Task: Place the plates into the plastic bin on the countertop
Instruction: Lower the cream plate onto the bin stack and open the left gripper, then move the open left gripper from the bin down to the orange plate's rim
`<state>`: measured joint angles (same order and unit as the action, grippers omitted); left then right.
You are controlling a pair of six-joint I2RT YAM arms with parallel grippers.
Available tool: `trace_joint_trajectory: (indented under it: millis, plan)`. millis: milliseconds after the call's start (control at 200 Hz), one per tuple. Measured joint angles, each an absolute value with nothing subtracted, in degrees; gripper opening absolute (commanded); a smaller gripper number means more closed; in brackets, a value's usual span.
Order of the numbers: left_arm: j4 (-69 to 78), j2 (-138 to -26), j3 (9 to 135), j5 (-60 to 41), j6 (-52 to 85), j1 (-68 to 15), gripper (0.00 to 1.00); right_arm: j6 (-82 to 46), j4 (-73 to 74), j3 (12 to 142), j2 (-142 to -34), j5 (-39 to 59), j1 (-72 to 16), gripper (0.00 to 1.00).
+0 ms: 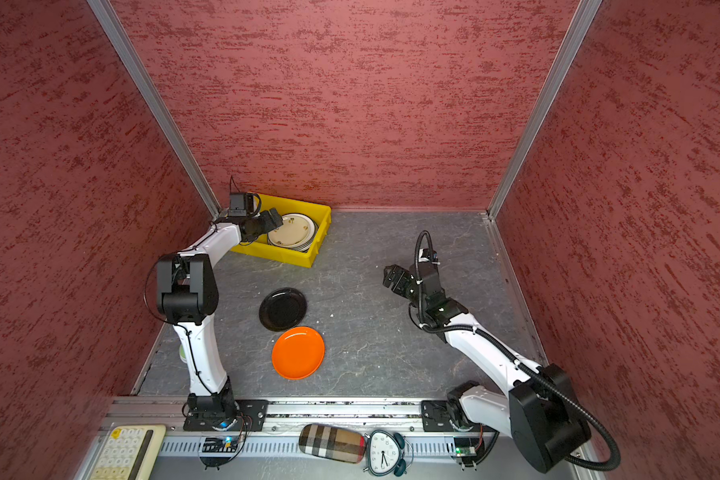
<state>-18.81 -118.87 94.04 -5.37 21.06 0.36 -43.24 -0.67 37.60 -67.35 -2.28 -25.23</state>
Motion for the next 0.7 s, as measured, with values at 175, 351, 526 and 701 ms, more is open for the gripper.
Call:
trace_joint_trajectory:
  millis: [175,351,526,701]
  plan:
    - [-18.96,-109.84,87.29,-1.65,19.51,-1.78,0.99,-42.98,-0.62,37.60,-68.27,0.03,-25.21,0.97]
    - [-18.06,-94.17,77.62,2.74,19.75,-5.45,0.99,-41.87,-0.60,37.60,-68.36,3.68,-25.15,0.97]
    - [-18.74,-78.30,64.99,5.58,21.80,-9.32,1.00,-40.80,-1.21,37.60,-67.81,7.57,-25.04,0.99]
    - [-25.26,-66.52,55.24,6.09,23.18,-9.32,0.99,-39.55,-2.61,37.60,-65.17,10.33,-24.99,0.99]
